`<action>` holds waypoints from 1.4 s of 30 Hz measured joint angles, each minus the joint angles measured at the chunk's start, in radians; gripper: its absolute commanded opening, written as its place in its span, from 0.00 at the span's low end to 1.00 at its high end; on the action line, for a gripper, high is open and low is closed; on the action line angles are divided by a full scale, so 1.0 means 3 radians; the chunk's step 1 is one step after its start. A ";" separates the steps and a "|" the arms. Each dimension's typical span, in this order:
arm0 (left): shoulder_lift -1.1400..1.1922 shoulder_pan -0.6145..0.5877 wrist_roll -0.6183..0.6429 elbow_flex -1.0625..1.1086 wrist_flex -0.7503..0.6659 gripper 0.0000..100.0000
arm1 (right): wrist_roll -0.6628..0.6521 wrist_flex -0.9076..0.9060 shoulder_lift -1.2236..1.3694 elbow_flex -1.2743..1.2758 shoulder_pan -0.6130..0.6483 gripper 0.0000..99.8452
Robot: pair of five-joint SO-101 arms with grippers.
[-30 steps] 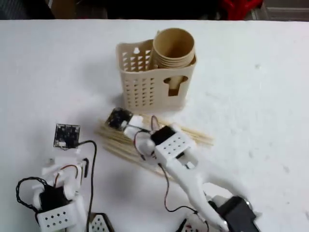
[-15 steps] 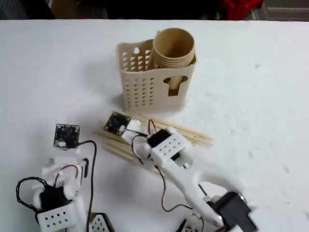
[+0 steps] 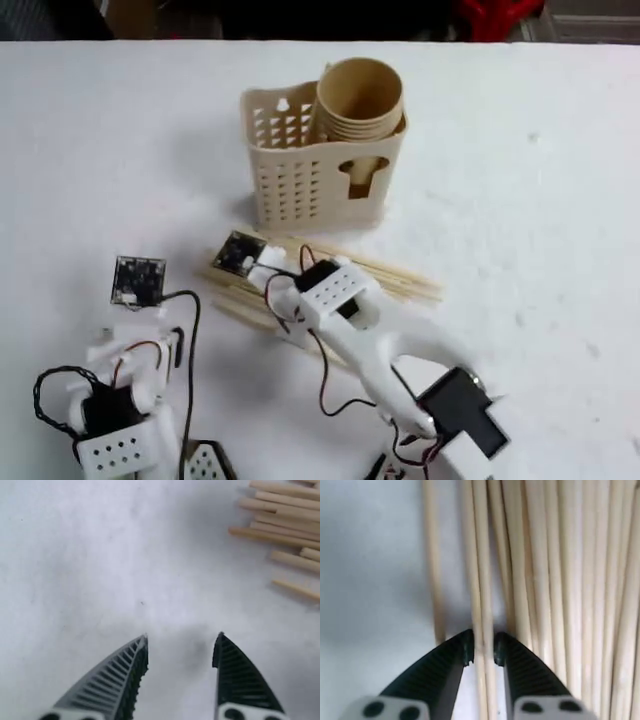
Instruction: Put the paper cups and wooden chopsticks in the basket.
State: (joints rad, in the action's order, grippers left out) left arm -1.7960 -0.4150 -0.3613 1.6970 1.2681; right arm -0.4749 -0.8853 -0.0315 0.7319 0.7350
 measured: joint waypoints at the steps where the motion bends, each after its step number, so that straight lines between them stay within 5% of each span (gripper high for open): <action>1: 0.0000 0.0000 0.0000 0.0000 0.0000 0.22 | 0.0000 0.0005 0.0005 -0.0005 -0.0005 0.02; 21: 0.0000 0.0000 0.0000 0.0000 0.0000 0.22 | 0.0026 -0.0210 -0.0967 0.0245 0.0000 0.02; 32: 0.0000 0.0000 0.0000 0.0000 0.0000 0.22 | 0.0465 -0.0199 -0.1964 -0.0138 0.0000 0.02; 42: 0.0000 0.0000 0.0000 0.0000 0.0000 0.22 | 0.0476 0.0767 -0.2025 -0.1253 0.0000 0.02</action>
State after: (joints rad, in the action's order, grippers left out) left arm -1.7960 -0.4150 -0.3613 1.6970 1.2681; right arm -0.3322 -0.6552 -0.6391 0.3560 0.7350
